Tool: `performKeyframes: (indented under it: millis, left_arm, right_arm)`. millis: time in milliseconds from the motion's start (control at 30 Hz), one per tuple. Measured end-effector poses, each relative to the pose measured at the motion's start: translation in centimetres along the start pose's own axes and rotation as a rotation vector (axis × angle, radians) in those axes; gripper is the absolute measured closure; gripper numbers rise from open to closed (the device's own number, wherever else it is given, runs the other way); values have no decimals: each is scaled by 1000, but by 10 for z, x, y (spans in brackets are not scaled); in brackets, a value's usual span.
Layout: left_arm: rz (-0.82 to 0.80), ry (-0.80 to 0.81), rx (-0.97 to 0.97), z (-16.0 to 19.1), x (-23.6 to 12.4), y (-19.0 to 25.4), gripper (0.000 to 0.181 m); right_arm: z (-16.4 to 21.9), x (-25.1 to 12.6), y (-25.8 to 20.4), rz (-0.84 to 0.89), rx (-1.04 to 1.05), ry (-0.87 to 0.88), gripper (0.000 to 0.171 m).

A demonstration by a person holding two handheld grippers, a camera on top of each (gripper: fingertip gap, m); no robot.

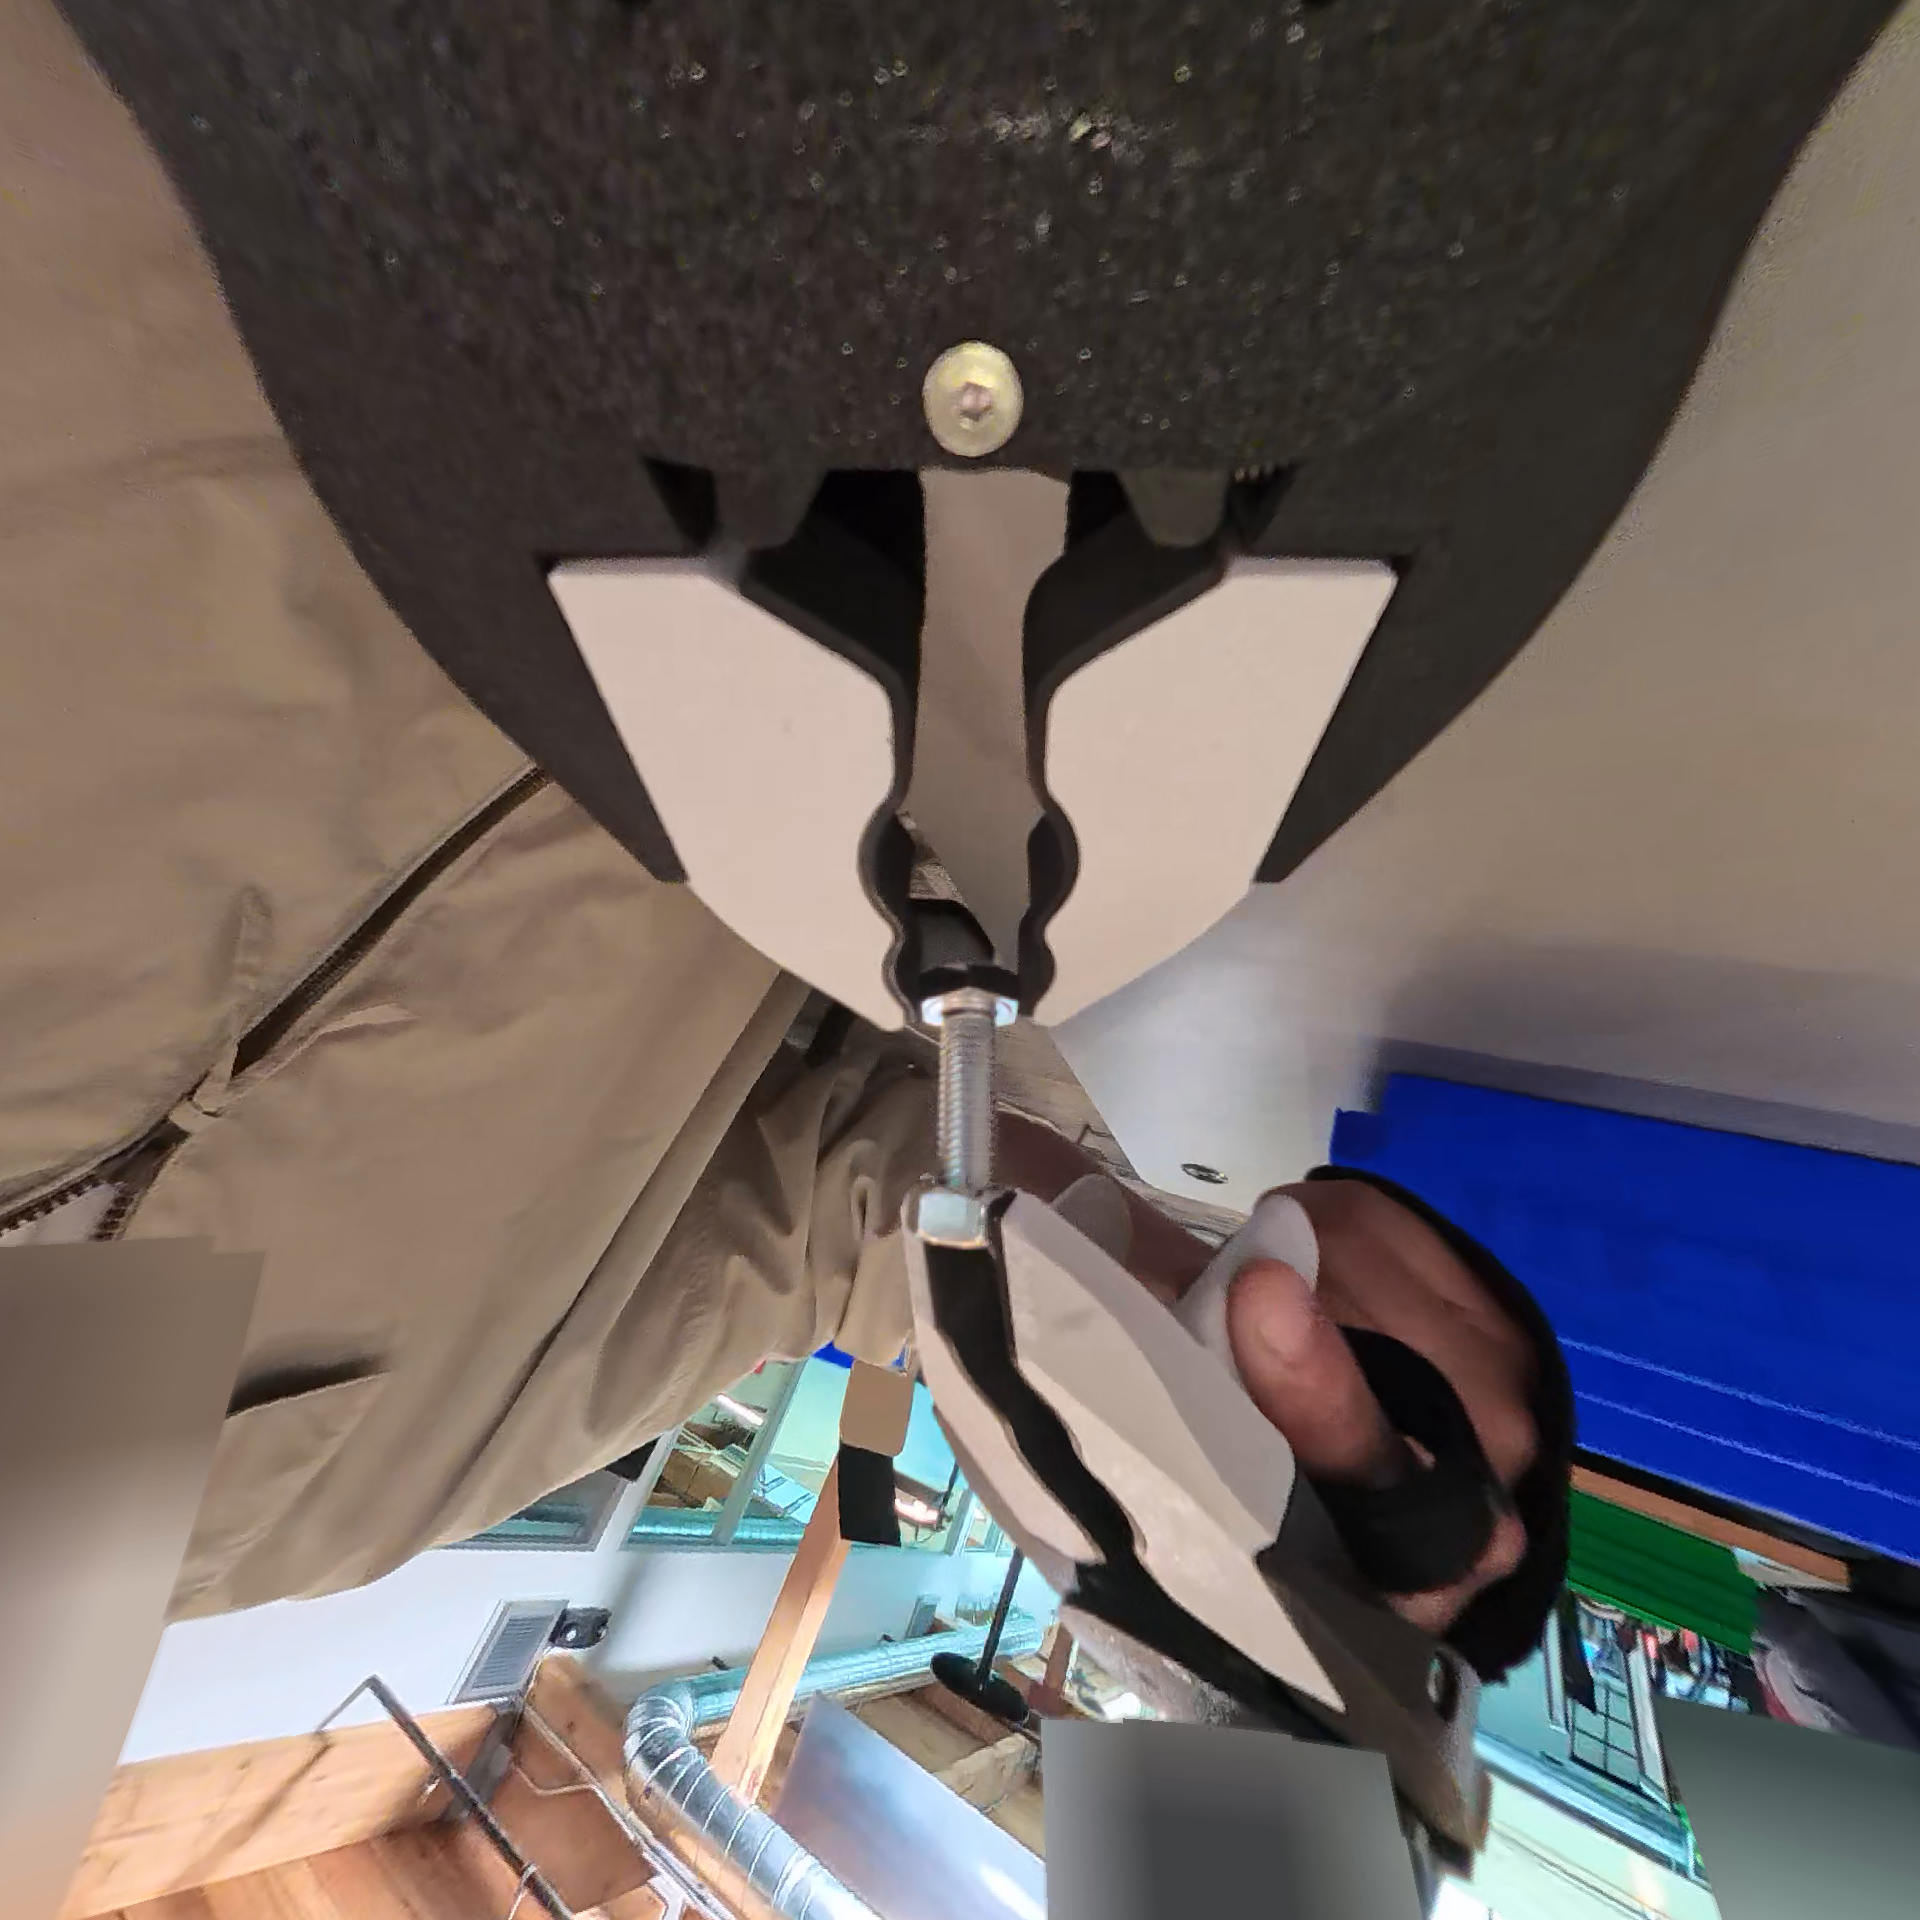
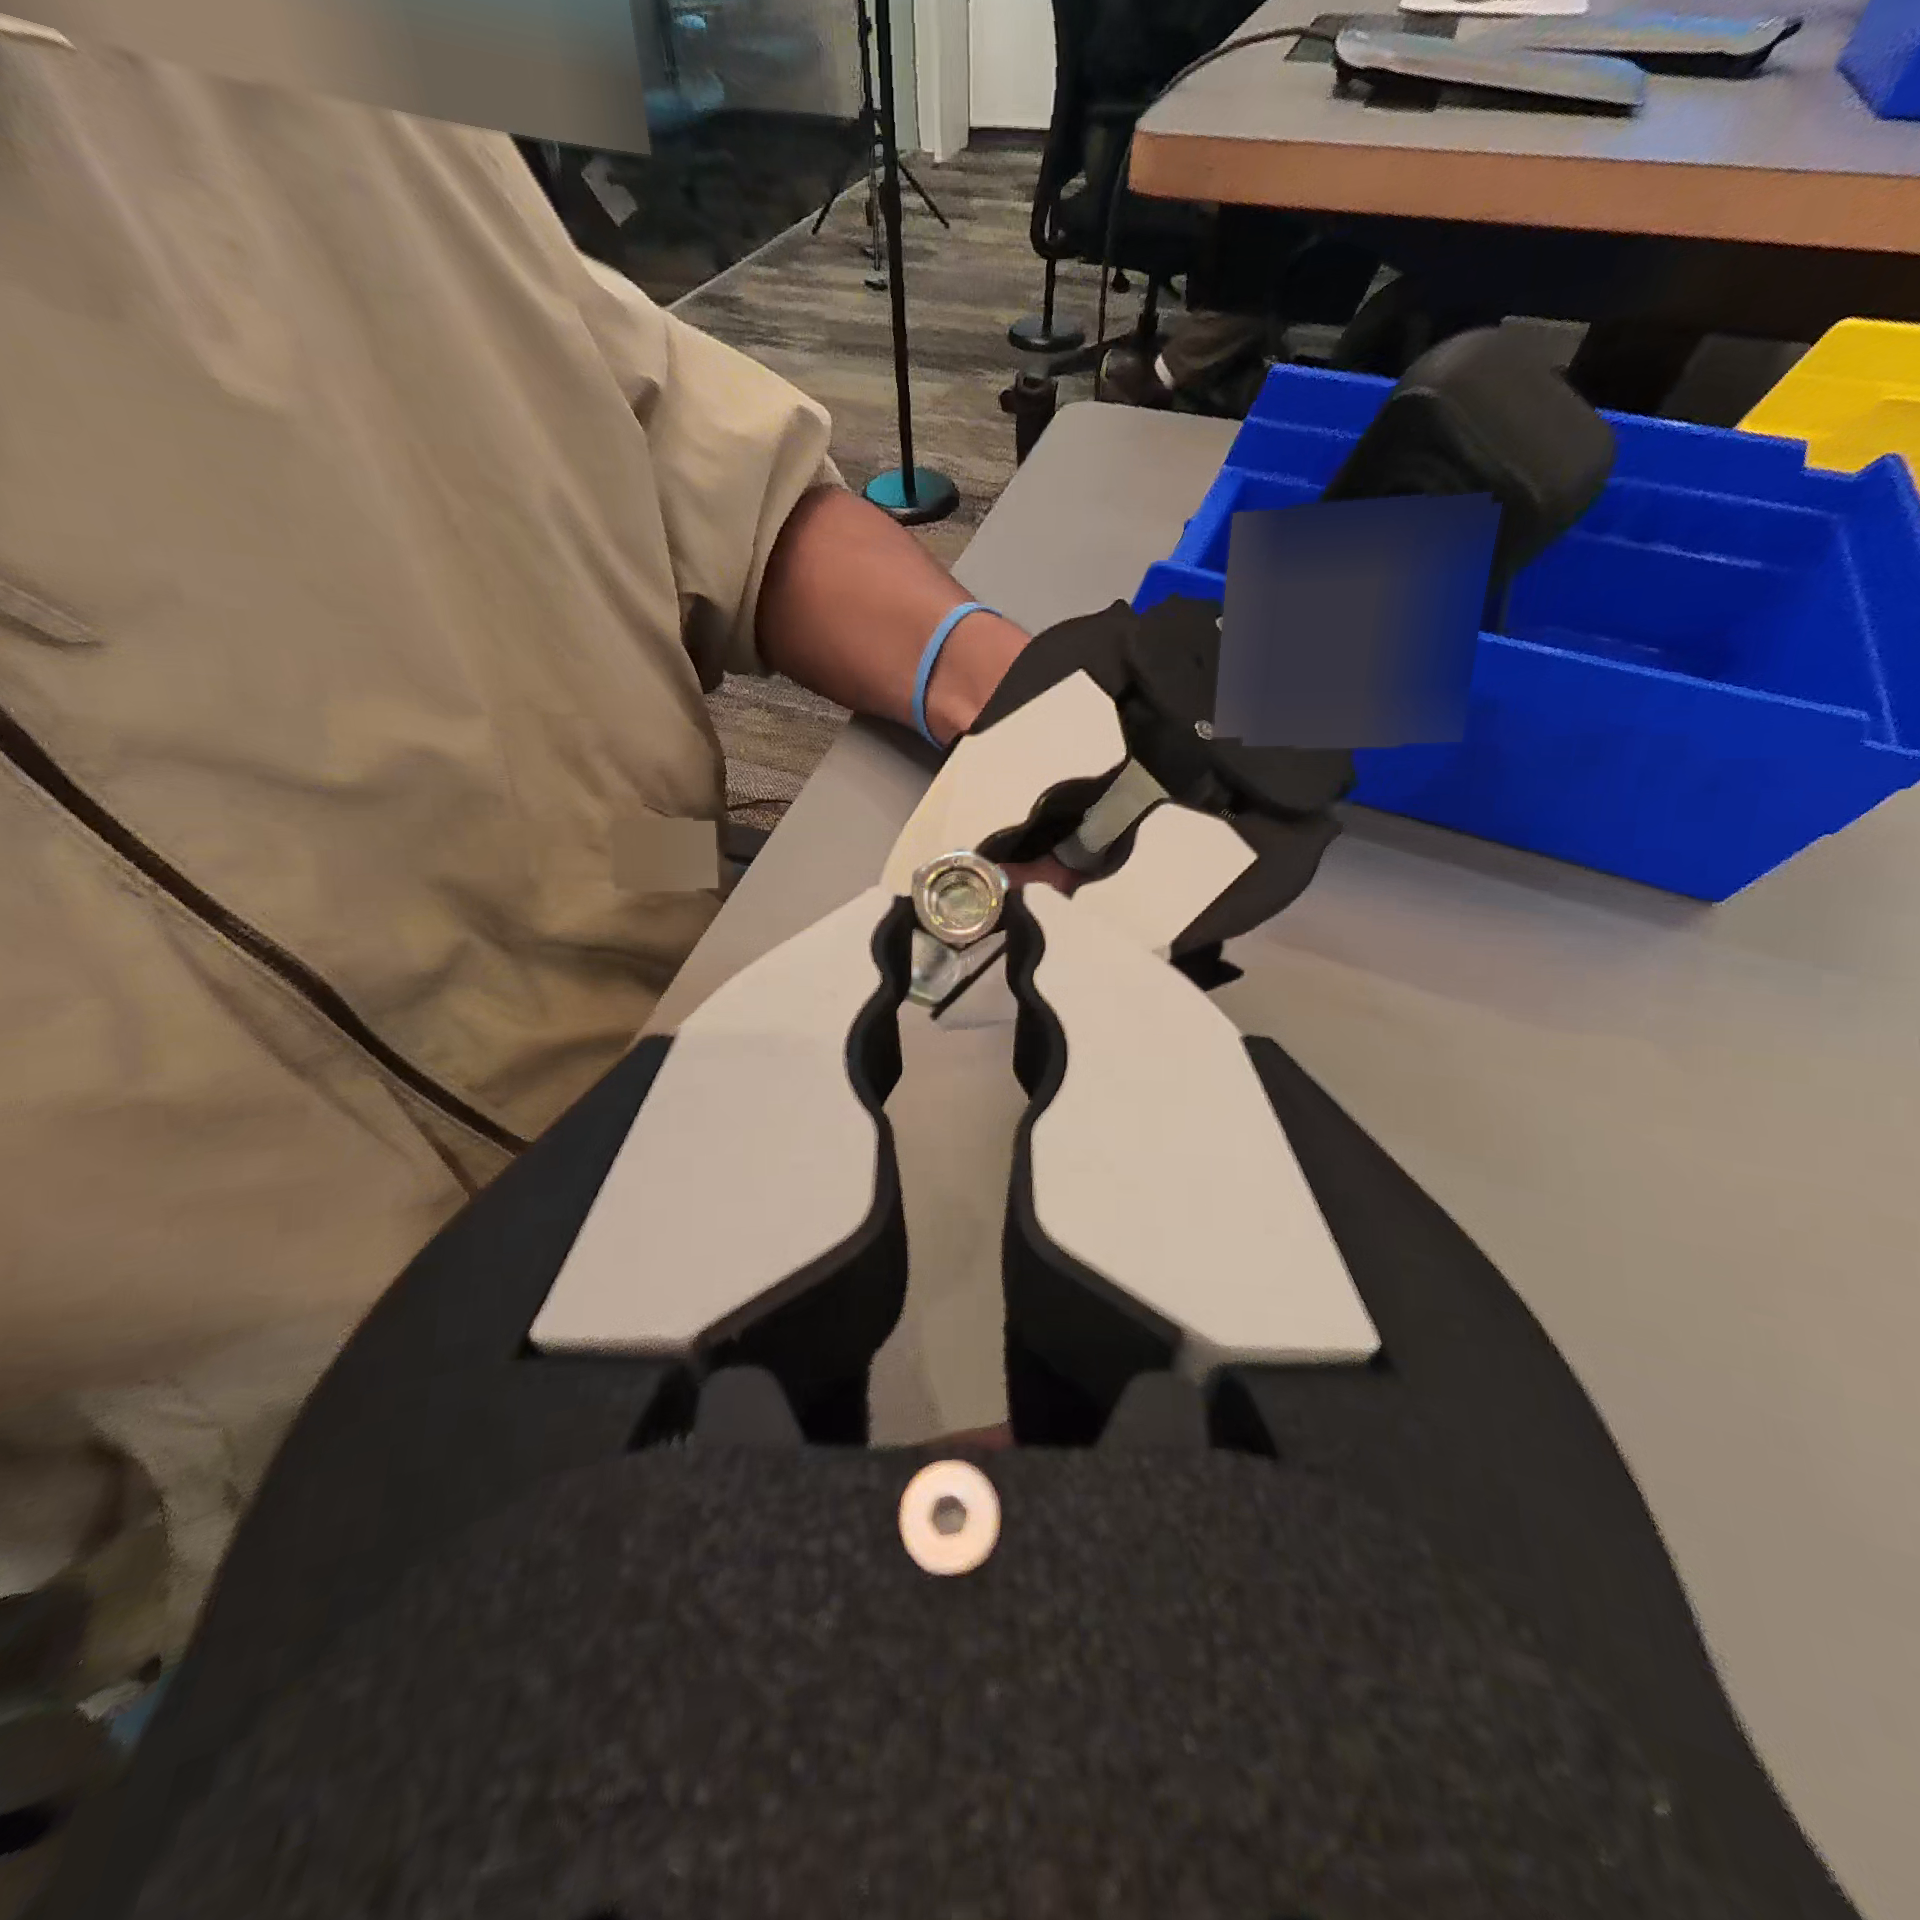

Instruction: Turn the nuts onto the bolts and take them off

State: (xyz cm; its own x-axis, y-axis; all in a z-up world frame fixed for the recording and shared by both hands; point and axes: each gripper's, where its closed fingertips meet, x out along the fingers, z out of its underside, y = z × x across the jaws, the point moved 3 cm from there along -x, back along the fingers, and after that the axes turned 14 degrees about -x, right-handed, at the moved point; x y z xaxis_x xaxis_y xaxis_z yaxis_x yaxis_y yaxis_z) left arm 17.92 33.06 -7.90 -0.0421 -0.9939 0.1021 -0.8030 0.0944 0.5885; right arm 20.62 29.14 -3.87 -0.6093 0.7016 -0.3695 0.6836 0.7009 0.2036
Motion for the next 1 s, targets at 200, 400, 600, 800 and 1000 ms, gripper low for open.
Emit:
performKeyframes:
  millis: [200, 400, 600, 800, 1000]
  left_arm:
    - [78, -26, -101, 5, 0, -7, 165]
    - [-47, -15, -39, 1, -4, -17, 165]
    - [-242, 3, 56, -3, -7, -31, 165]
    - [-497, 48, 160, -12, -18, -50, 164]
    - [-788, 8, 249, -13, -34, -72, 164]
  right_arm:
    - [8, 1, 3, -111, 4, -65, 154]
    - [13, -1, 12, -146, 24, -161, 154]
    - [21, -3, 25, -75, 71, -212, 154]
    - [30, -7, 43, 84, 106, -316, 154]
    - [48, -4, 60, 227, 152, -437, 154]
